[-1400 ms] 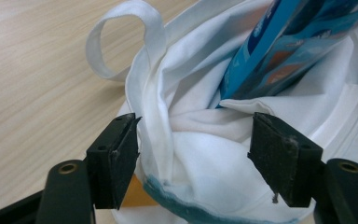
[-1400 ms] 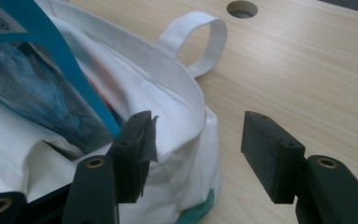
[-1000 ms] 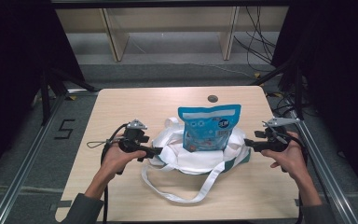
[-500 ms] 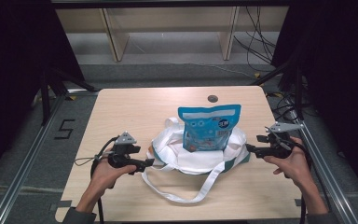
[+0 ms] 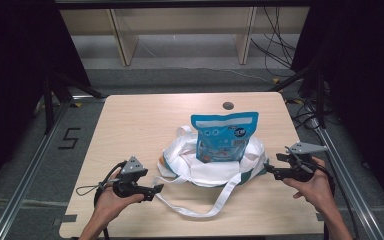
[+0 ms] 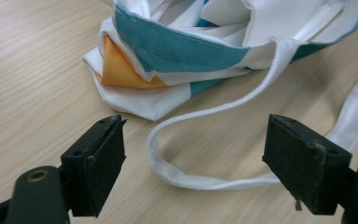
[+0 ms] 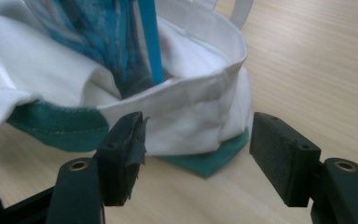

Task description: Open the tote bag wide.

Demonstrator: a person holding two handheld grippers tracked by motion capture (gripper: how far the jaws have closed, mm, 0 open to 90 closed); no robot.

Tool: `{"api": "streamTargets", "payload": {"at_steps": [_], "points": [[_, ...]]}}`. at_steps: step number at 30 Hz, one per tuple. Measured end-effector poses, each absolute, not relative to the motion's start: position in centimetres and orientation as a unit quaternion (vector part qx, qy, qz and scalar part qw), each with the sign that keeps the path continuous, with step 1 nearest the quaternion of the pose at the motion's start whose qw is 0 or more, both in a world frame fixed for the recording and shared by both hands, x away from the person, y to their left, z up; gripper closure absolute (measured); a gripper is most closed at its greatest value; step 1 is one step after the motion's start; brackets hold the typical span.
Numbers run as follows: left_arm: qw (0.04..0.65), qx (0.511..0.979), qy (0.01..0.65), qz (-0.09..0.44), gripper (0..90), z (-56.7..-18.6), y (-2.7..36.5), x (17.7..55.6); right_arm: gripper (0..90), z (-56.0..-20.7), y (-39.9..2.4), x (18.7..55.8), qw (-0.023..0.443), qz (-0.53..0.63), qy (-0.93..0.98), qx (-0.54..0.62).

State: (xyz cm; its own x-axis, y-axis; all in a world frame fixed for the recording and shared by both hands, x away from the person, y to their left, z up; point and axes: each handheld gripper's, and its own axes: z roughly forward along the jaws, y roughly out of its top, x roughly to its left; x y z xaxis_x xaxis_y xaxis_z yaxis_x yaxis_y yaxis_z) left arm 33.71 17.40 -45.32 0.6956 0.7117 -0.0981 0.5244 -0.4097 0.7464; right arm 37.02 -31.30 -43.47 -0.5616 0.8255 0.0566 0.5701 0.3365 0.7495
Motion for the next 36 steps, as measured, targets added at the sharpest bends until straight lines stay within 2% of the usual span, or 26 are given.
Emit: {"api": "streamTargets", "payload": {"at_steps": [9, 11, 12, 13, 14, 20, 25, 26, 29, 32, 35, 36], "points": [[0.405, 0.825, 0.373, 0.126, 18.6, -46.0, 17.9, 31.5, 35.0, -44.7, -31.8, 34.7, 0.176, 0.387, 0.799, 0.424], [0.41, 0.825, 0.368, 0.126, 18.5, -46.6, 17.9, 31.2, 35.1, -45.0, -31.6, 34.2, 0.154, 0.403, 0.788, 0.439], [0.409, 0.825, 0.369, 0.126, 18.2, -46.8, 17.8, 31.1, 35.0, -45.3, -31.7, 34.1, 0.163, 0.4, 0.79, 0.434], [0.41, 0.824, 0.372, 0.124, 18.0, -47.1, 17.7, 31.0, 35.0, -45.5, -31.5, 33.9, 0.142, 0.411, 0.788, 0.436], [0.411, 0.82, 0.379, 0.122, 17.9, -47.3, 17.6, 30.8, 35.0, -45.8, -31.6, 33.8, 0.165, 0.398, 0.79, 0.436], [0.405, 0.828, 0.37, 0.115, 16.1, -48.4, 17.3, 29.9, 33.9, -47.0, -31.1, 32.4, 0.139, 0.391, 0.8, 0.433], [0.413, 0.825, 0.369, 0.115, 15.8, -48.7, 17.0, 29.2, 33.8, -47.8, -31.0, 31.5, 0.136, 0.382, 0.815, 0.414], [0.408, 0.829, 0.366, 0.114, 15.7, -48.8, 17.0, 29.1, 33.7, -48.0, -30.7, 31.2, 0.118, 0.385, 0.811, 0.424], [0.4, 0.832, 0.366, 0.12, 15.7, -49.3, 16.8, 28.7, 33.6, -48.7, -30.6, 30.8, 0.134, 0.364, 0.82, 0.421], [0.387, 0.841, 0.356, 0.129, 15.7, -49.9, 16.8, 28.6, 33.6, -48.9, -30.5, 30.5, 0.123, 0.363, 0.82, 0.426], [0.387, 0.839, 0.364, 0.119, 15.7, -50.5, 16.9, 28.7, 33.5, -49.2, -30.4, 30.1, 0.117, 0.367, 0.825, 0.412], [0.392, 0.832, 0.376, 0.109, 15.7, -50.7, 16.7, 28.6, 33.1, -49.4, -30.6, 30.0, 0.129, 0.363, 0.833, 0.398]]}}
